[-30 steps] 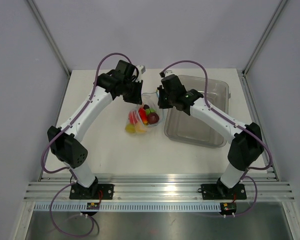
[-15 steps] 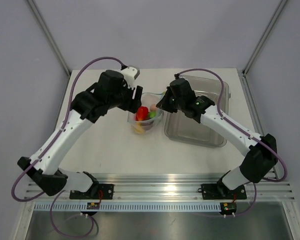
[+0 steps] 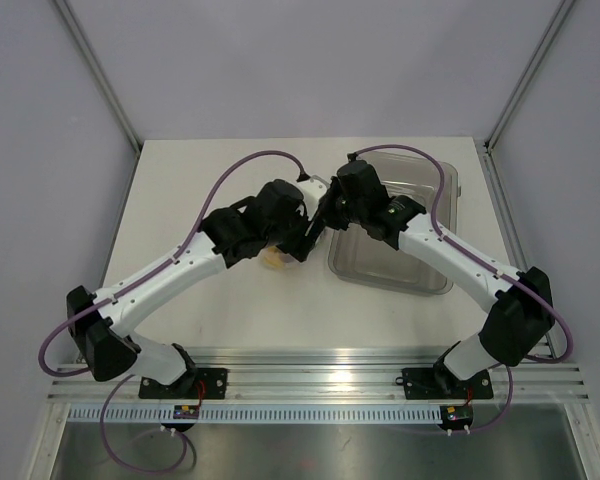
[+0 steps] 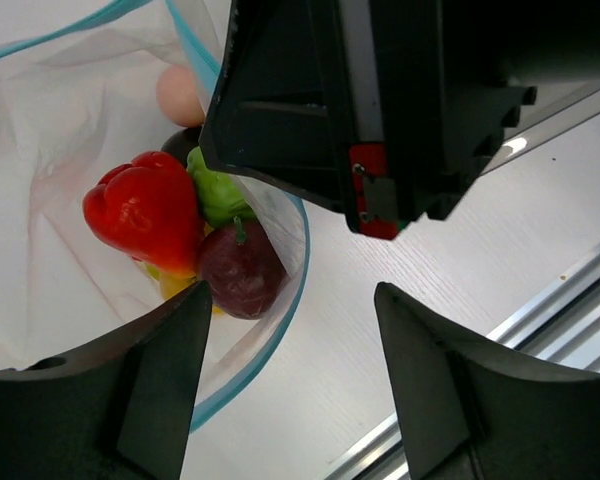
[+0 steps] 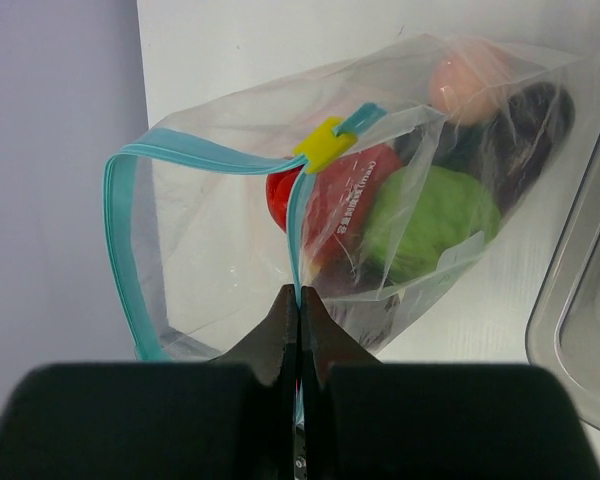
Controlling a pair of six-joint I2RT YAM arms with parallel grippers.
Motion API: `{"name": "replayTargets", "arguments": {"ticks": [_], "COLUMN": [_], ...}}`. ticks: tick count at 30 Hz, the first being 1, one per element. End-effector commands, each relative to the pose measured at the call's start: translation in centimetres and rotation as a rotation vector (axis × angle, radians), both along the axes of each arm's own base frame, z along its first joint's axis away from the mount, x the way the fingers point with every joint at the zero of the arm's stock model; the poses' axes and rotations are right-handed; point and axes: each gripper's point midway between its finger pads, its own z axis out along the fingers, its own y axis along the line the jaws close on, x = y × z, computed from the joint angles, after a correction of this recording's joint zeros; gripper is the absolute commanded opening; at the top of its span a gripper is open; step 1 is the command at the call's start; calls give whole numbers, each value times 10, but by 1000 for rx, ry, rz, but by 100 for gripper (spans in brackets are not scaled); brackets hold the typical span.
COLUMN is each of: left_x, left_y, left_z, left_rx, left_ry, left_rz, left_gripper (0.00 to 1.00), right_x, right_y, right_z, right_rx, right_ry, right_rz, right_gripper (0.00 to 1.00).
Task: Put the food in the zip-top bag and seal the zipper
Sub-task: Zip the zipper food storage bag at the center of the board.
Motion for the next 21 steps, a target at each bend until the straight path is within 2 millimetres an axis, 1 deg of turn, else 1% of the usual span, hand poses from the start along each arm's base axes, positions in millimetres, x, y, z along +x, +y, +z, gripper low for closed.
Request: {"name": "replayTargets", "arguments": {"ticks": [1,2,5,8,9,10,11,12,13,14,15,16,17,19,20,21], "left_x": [22,25,29,32,33,31,28,26,25,27,22,22,20,13,11,7], "left_y": [-8,-8,-11,-13,-12,-10,-9,-8,-6,0,1,6,7,4,5,4], "left_z": [20,17,12,5,4,4,-1,-3,9,8,3,10,11,12,13,14], "left_rx": [-53,-44,-40,-26,-33,-42,-64,-91,-144,-160,-178,-211,-224,-251,-257,-266], "left_ry": [-122,-124,-128,-115,-106,-94,-55,-33,-50,-42,-18,-26,-21,-5,-5,3], "left_rz": [36,46,52,59,76,81,63,59,54,61,43,39,27,-16,-26,-52], "left_gripper": [67,61,52,23,1,0,0,0,0,0,0,0,0,0,0,0], "right_x": [0,0,-1,-5,-5,-6,-10,-11,-12,-12,-11,-6,-5,0,2,4], "right_y": [11,11,11,9,8,7,7,4,1,-9,-15,-30,-42,-58,-70,-74], "right_z": [18,18,21,24,26,28,38,43,48,61,71,74,86,94,103,99], "right_rx": [70,69,74,75,77,50,49,5,-19,-38,-56,-105,-112,-155,-148,-180], "right_ry": [-34,-34,-36,-45,-58,-102,-141,-211,-243,-291,-329,-368,-410,-493,-538,-597], "right_rz": [17,16,20,26,33,71,109,161,182,174,178,179,167,192,209,257], "right_gripper": [0,0,0,1,5,12,33,44,52,58,60,61,61,60,59,59]}}
